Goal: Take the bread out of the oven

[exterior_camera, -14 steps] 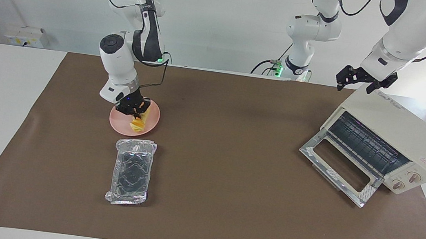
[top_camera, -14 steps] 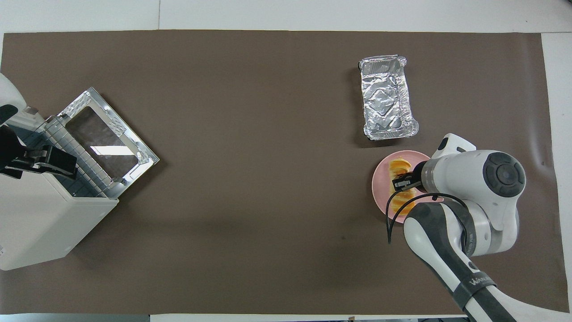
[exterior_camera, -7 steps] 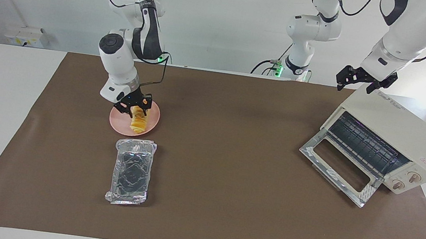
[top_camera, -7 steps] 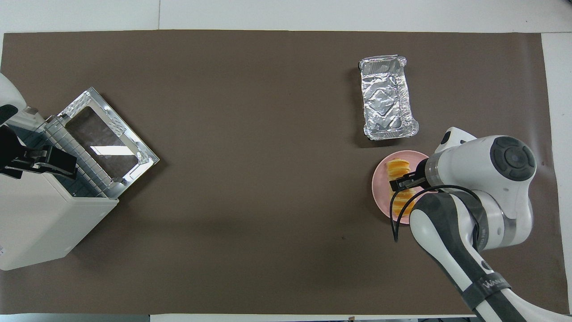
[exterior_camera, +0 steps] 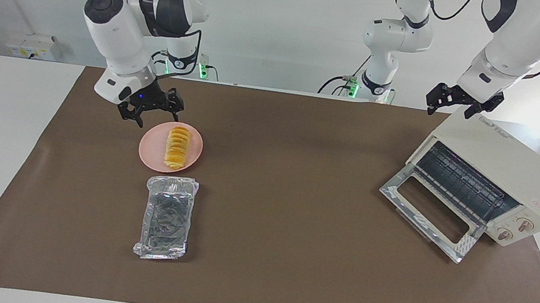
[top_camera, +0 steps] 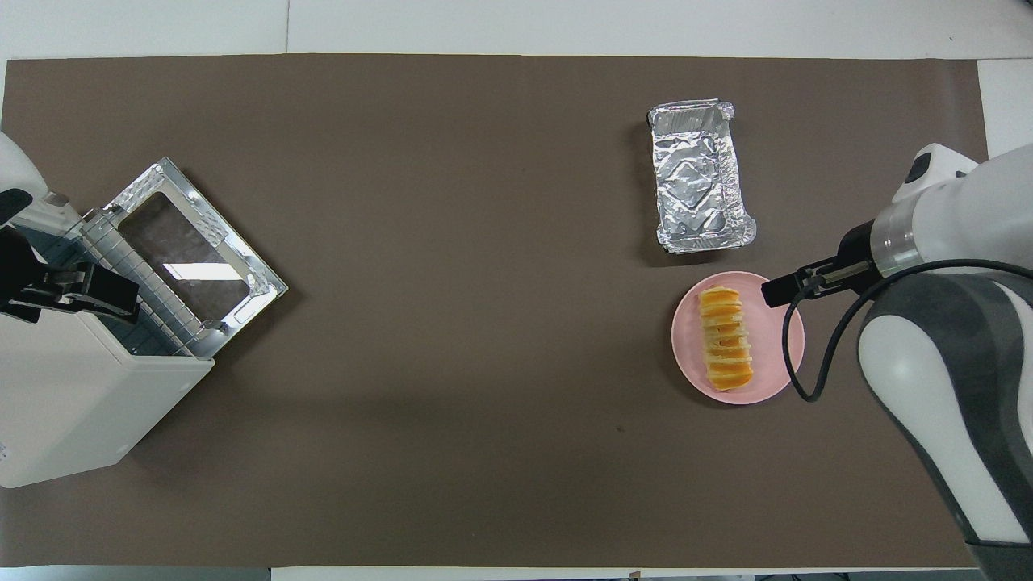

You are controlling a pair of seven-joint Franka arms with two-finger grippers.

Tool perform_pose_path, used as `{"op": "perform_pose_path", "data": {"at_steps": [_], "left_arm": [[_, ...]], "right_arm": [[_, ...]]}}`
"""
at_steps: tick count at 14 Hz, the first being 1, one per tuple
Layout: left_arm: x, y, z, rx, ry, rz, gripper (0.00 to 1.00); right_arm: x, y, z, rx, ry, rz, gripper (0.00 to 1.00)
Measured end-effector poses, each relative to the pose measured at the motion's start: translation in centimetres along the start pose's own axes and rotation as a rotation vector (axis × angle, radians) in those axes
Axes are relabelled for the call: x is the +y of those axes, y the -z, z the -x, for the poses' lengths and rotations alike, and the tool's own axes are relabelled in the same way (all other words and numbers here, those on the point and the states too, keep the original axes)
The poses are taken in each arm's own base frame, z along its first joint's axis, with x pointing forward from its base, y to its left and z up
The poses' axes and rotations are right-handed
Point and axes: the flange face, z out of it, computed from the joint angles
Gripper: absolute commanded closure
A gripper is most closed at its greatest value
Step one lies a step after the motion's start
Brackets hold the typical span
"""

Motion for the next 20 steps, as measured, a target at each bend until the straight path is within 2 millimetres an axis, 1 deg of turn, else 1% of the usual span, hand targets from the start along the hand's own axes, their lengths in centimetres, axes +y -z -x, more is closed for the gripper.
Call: {"op": "perform_pose_path", "data": {"at_steps": [2,3,6,7,9,10,11,12,13,14,17,20], "left_arm": [[0.0,0.0,0.0,0.0,0.0,0.0,0.0],[0.0,0.0,0.0,0.0,0.0,0.0,0.0],[0.0,0.0,0.0,0.0,0.0,0.0,0.0],[0.0,0.0,0.0,0.0,0.0,0.0,0.0],[0.0,0.0,0.0,0.0,0.0,0.0,0.0],[0.0,0.0,0.0,0.0,0.0,0.0,0.0],[0.0,0.0,0.0,0.0,0.0,0.0,0.0],[0.0,0.0,0.0,0.0,0.0,0.0,0.0],[0.0,0.0,0.0,0.0,0.0,0.0,0.0],[0.0,0.0,0.0,0.0,0.0,0.0,0.0],[0.0,0.0,0.0,0.0,0.0,0.0,0.0],[0.0,0.0,0.0,0.0,0.0,0.0,0.0]], "right_arm": [[0.0,3.0,0.4,-0.026,-0.002,-0.008,0.0],[0.2,4.0,0.7,-0.038,-0.005,-0.008,0.0],[0.8,5.6,1.6,-0.092,-0.009,0.019,0.0],[1.0,6.5,1.9,-0.104,-0.007,0.046,0.0],[1.3,8.9,2.0,-0.079,-0.009,0.089,0.0],[1.9,9.9,2.0,-0.051,-0.02,0.097,0.0],[3.1,10.7,1.9,-0.018,-0.042,0.102,0.0],[4.4,10.9,1.9,0.002,-0.064,0.102,0.0],[5.2,10.6,1.8,0.003,-0.073,0.098,0.0],[5.2,10.2,1.6,-0.005,-0.073,0.093,0.0],[4.3,8.5,1.1,-0.035,-0.054,0.082,0.0],[4.1,8.4,1.0,-0.029,-0.094,0.066,0.0]]}}
